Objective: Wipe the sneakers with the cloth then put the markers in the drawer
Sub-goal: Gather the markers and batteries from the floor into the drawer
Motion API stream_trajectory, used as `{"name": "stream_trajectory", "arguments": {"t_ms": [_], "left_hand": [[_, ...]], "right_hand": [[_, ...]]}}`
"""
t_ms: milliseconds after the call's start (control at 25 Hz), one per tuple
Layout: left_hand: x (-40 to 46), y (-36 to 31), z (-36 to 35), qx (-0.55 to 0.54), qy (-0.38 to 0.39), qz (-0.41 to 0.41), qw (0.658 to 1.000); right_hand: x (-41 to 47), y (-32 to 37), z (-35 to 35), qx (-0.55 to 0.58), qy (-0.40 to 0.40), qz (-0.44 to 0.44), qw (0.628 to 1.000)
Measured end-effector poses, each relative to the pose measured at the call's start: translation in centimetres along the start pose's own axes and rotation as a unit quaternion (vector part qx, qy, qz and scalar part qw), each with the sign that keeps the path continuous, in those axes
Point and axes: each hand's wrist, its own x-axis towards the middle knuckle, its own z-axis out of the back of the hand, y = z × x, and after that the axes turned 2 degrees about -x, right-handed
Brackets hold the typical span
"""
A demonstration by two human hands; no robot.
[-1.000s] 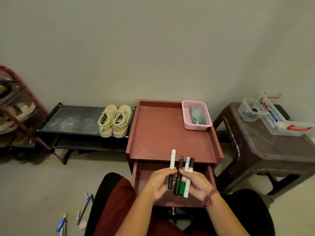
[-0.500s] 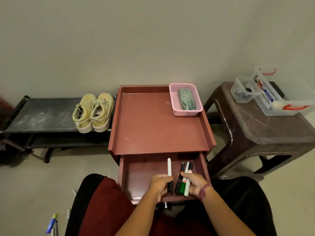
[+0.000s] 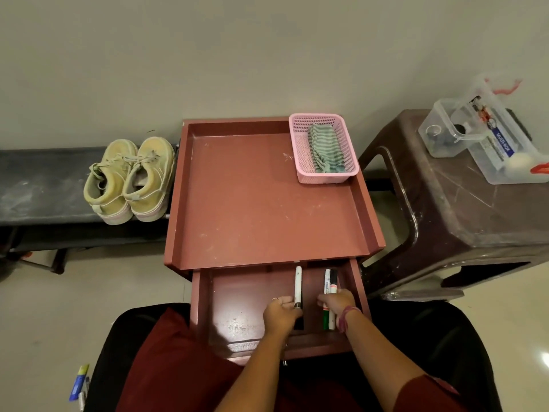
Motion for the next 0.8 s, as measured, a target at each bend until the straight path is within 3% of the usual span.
{"name": "stream_trajectory", "arguments": {"t_ms": [320,800], "left_hand": [[2.5,0.0,-0.1,0.086,-0.075,-0.001,0.993],[4.4,2.6,-1.6,0.128,-0.011,0.019,0.991]], "right_hand": [[2.3,-2.2,-0.6,-0.096,-0.02,-0.02,0.995],[3.0,-2.1,-0.4,-0.077,-0.047,0.026,0.996]]}}
